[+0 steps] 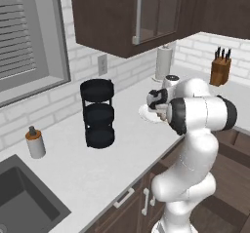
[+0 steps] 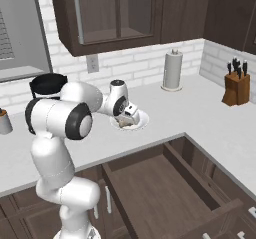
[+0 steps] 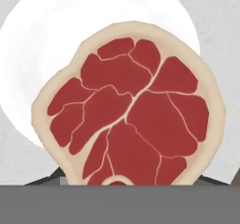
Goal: Pick up the knife from the drawer and place it on the cutting board. Then place the meat from the plate to the cutting board.
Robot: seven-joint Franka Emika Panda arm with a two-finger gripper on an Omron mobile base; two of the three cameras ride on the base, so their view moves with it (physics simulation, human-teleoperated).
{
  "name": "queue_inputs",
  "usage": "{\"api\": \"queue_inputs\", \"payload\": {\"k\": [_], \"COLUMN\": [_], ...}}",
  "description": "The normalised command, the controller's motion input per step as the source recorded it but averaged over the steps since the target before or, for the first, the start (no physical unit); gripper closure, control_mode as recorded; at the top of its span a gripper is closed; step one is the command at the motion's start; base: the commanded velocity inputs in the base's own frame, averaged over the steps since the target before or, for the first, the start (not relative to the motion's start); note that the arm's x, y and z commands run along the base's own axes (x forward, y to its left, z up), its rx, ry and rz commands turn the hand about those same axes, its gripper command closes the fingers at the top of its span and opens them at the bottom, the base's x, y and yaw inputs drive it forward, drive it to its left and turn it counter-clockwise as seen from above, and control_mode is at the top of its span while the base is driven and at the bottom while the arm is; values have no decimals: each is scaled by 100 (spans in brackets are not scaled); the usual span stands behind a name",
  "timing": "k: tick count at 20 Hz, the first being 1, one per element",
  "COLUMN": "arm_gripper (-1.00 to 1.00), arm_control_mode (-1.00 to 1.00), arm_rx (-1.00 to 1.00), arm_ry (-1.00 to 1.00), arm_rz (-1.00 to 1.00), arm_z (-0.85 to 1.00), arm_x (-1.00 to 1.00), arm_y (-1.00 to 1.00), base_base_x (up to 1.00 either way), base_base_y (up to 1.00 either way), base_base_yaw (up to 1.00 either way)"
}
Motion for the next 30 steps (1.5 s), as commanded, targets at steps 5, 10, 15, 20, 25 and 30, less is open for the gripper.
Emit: {"api": "queue_inputs", "payload": {"k": [5, 10, 15, 20, 25, 30], "arm_gripper": [100, 100, 100, 100, 100, 100], "arm_control_mode": [-100, -100, -100, -100, -100, 100], "arm_rx": [4, 1, -1, -2, -1, 0], "arm_ry": [-5, -1, -9, -18, -17, -3], "arm_rz": [12, 13, 15, 9, 8, 2], "arm_z": [83, 76, 69, 53, 46, 9], "arm_x": [-100, -100, -100, -95, -96, -20], "arm_y": [0, 17, 30, 33, 15, 2], "base_base_x": [0, 0, 0, 0, 0, -80], "base_base_y": [0, 0, 0, 0, 0, 11], "base_base_yaw": [0, 0, 0, 0, 0, 9]}}
